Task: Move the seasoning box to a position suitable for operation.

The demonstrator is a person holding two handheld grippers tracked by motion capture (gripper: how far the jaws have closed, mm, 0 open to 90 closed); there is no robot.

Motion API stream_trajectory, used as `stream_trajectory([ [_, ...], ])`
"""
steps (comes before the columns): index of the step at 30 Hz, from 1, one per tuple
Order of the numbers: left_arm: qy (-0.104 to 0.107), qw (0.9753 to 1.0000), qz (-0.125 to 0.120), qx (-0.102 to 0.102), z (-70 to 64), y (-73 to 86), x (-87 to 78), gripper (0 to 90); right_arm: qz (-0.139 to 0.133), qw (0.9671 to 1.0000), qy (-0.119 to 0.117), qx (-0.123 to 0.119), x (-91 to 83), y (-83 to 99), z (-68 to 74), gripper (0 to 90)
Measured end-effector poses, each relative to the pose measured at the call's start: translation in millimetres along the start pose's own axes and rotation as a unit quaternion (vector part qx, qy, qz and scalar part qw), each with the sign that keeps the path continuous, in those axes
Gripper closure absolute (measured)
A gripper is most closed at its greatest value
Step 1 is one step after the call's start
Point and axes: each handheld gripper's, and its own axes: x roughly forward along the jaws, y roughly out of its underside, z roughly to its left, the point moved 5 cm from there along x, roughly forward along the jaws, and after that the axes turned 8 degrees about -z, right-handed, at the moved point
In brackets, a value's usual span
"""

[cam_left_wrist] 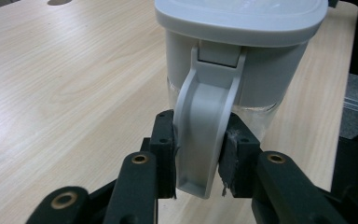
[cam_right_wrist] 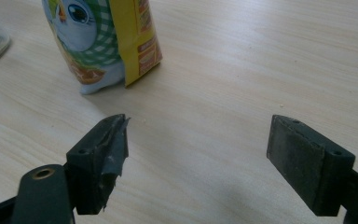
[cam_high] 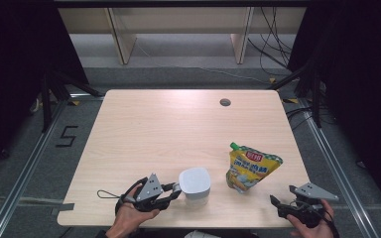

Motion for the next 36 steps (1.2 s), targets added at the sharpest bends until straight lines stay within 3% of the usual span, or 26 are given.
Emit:
stream_trajectory([
  [1,0.002,0.9999,0.0,0.011,0.2,-0.4,-0.2,68.8,0.0,1.0,0.0,0.0,0.0,0.0,0.0,21.6],
  [3,0.006,1.0,0.001,0.006,-1.1,0.2,-0.1,68.8,0.0,1.0,0.0,0.0,0.0,0.0,0.0,21.6],
  [7,0.014,0.9998,0.002,0.011,-4.9,0.0,-0.1,68.8,0.0,1.0,-0.001,0.0,0.1,-0.1,0.1,21.6],
  [8,0.023,0.9995,0.003,0.023,-4.6,-0.6,-0.1,68.8,-0.002,1.0,-0.001,-0.003,0.6,0.0,-0.5,21.6],
  [9,0.023,0.9996,0.006,0.018,-5.3,-0.1,-0.3,68.8,-0.002,1.0,-0.005,0.0,-0.3,0.2,-0.1,21.6],
  [10,0.023,0.9996,0.0,0.016,-5.7,-0.4,0.2,68.8,-0.007,1.0,-0.001,-0.003,0.0,-0.1,-1.0,21.6],
  [11,0.026,0.9995,0.0,0.016,-5.4,-0.4,0.2,68.8,-0.006,0.9997,-0.011,-0.021,0.3,-0.4,-4.7,21.6],
  [15,0.036,0.9991,0.01,0.019,-2.6,0.3,-1.1,68.7,0.003,1.0,-0.004,0.007,0.1,1.9,-2.0,21.6],
  [16,0.038,0.999,0.009,0.019,-2.5,-0.2,-0.8,68.7,-0.002,1.0,-0.003,-0.002,1.3,2.2,-4.5,21.6],
  [18,0.042,0.999,0.006,0.015,-2.1,-0.2,-0.2,68.7,-0.005,0.9999,-0.013,0.005,0.1,2.0,-4.0,21.6],
  [20,0.04,0.9989,0.008,0.024,-1.4,-0.8,-0.3,68.7,-0.001,0.9999,-0.009,0.008,-0.2,2.2,-4.9,21.6],
  [23,0.041,0.9989,0.011,0.02,-2.2,-0.9,-0.2,68.6,0.004,0.9999,-0.004,0.016,-0.5,2.8,-3.4,21.6],
  [24,0.039,0.9988,0.012,0.029,-0.2,-1.2,-0.4,68.6,-0.006,0.9998,-0.01,-0.014,-0.9,1.0,-7.5,21.6],
  [27,0.036,0.9992,0.009,0.015,-1.1,-0.7,-0.1,68.6,-0.008,0.9998,-0.008,-0.016,-1.1,0.9,-8.2,21.6],
  [29,0.034,0.999,0.012,0.024,0.7,-0.8,-0.5,68.6,-0.009,0.9998,-0.009,-0.019,-1.0,0.8,-8.7,21.6],
  [31,0.027,0.9994,0.011,0.02,1.5,-1.0,-0.6,68.6,-0.007,0.9998,-0.008,-0.017,-0.9,1.3,-8.9,21.6],
  [32,0.028,0.9994,0.011,0.019,1.7,-1.0,-0.6,68.6,-0.006,0.9999,-0.012,0.007,-0.4,2.3,-4.8,21.6],
  [33,0.028,0.9994,0.011,0.02,1.8,-1.0,-0.5,68.6,-0.003,0.9998,-0.018,0.013,-1.1,2.5,-3.8,21.6],
  [35,0.028,0.9993,0.011,0.021,1.9,-1.0,-0.5,68.4,-0.004,0.9998,-0.016,0.012,-1.0,2.4,-4.3,21.6],
  [36,0.03,0.9993,0.009,0.02,1.6,-0.8,-0.5,68.2,-0.004,0.9999,0.0,-0.016,1.3,1.9,-9.9,21.6],
])
